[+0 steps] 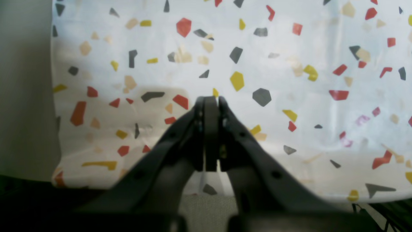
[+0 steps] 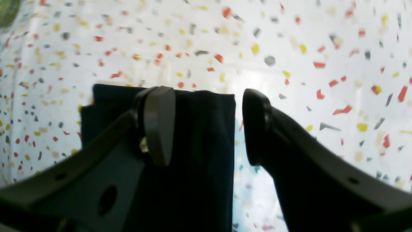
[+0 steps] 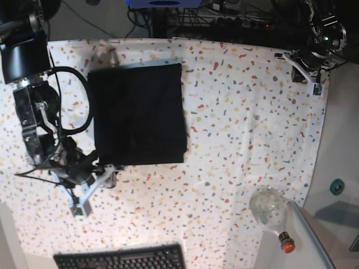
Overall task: Layout the t-shirt on the table in an organized manner, then fold the t-shirt properly
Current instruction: 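Press and straighten the bundle's side edge with the right gripper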
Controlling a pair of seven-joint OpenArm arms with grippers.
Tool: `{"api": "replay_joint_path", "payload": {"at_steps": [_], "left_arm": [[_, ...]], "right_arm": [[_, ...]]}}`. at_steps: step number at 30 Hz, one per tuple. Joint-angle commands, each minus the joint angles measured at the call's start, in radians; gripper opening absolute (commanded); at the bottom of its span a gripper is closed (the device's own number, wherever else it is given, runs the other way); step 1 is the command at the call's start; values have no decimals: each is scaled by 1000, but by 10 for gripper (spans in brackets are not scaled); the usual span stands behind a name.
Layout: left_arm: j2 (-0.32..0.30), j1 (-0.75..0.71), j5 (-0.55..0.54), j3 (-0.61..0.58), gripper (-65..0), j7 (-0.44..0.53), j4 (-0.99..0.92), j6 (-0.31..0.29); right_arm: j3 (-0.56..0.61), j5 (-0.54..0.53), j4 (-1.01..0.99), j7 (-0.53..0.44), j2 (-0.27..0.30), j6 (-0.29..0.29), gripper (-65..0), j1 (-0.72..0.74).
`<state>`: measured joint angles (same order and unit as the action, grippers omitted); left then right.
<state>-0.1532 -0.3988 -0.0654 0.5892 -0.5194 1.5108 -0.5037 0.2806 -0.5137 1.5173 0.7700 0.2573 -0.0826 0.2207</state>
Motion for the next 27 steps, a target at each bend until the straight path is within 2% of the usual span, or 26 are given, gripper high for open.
{"api": "replay_joint_path", "payload": {"at_steps": [1,2,6,9,11,13,15,18,21,24,27], "left_arm": [[-13,-1,-9,5,-650,15,15,1],[-13,-1,-9,5,-650,15,15,1],[-13,-1,-9,5,-650,15,15,1],[-13,-1,-9,10,-650,15,15,1],[-13,-2,-9,10,-650,17,15,1],[-13,-1,-9,8,-650,17,15,1],[-13,-1,-9,5,-650,17,23,1],[-13,-1,-9,5,-650,17,18,1],[-13,-7,-9,10,-650,17,17,1],[-13,-10,-9,12,-650,17,15,1],[-13,-10,-9,12,-650,17,15,1]], "right_arm": [[49,-12,19,-2,-6,5,-357,18],[84,-10,1,-4,-6,4,-359,27],[53,-10,-159,-50,-17,-67,-359,67],[76,-9,-117,-50,-17,-33,-359,62],[167,11,-79,-50,-11,4,-359,61],[296,66,-83,-59,-16,16,-357,87],[400,143,-123,-60,-56,20,-330,131],[434,180,-274,-80,-135,42,-264,191],[435,185,-446,-122,-206,113,-264,242],[437,186,-568,-171,-243,120,-261,283],[437,186,-634,-180,-270,126,-261,303]]}}
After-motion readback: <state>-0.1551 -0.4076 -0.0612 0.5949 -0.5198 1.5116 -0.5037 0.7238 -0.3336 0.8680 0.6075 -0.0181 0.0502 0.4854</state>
